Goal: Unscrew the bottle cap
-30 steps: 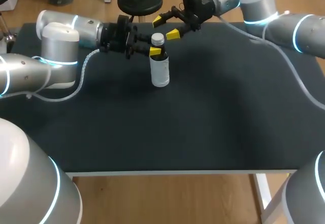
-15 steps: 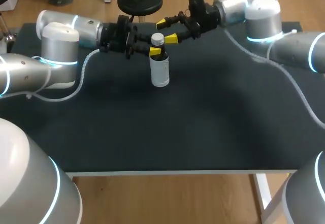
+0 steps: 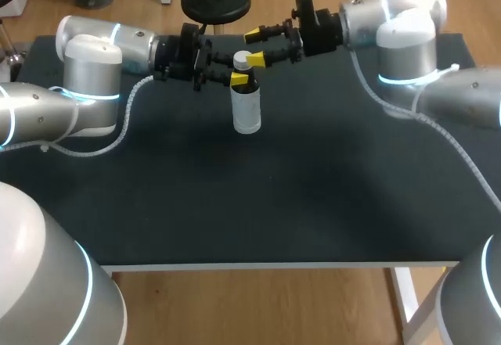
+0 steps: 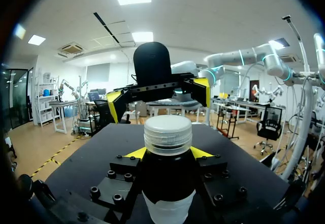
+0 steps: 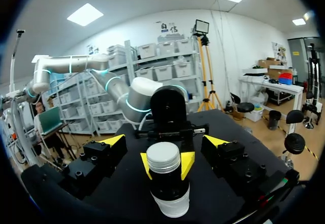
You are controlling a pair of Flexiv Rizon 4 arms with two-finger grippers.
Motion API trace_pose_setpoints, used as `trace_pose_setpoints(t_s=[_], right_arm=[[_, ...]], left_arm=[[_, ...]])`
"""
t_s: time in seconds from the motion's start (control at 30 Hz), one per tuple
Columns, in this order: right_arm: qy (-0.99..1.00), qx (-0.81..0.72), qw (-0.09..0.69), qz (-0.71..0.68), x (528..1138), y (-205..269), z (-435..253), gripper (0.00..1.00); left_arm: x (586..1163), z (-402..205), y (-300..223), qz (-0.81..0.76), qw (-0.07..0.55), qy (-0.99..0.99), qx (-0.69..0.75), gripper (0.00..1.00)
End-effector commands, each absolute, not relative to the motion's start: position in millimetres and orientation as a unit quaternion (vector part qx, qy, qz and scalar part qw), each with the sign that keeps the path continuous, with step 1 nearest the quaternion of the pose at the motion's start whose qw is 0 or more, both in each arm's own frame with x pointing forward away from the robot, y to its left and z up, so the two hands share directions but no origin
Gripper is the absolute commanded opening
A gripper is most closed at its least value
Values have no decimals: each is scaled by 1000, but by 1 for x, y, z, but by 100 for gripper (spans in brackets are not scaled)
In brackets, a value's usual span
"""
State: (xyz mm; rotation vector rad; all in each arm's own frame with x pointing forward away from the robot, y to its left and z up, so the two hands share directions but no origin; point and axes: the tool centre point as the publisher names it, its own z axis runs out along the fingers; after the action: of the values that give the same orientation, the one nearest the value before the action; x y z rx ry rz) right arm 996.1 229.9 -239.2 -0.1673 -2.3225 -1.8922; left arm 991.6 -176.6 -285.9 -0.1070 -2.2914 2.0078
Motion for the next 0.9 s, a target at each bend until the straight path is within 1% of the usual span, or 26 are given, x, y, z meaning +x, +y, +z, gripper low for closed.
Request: trace_pose_setpoints(t_s=[0.03,0.9], right_arm=[[-757,-234,-152,-591,990,231,-243,100],[-753,-229,-143,-601,1006,243,-253,100]], left_arm=[[991,-285,-176,657,46,-751,-35,0],[991,-285,-176,657,46,-751,-35,0]])
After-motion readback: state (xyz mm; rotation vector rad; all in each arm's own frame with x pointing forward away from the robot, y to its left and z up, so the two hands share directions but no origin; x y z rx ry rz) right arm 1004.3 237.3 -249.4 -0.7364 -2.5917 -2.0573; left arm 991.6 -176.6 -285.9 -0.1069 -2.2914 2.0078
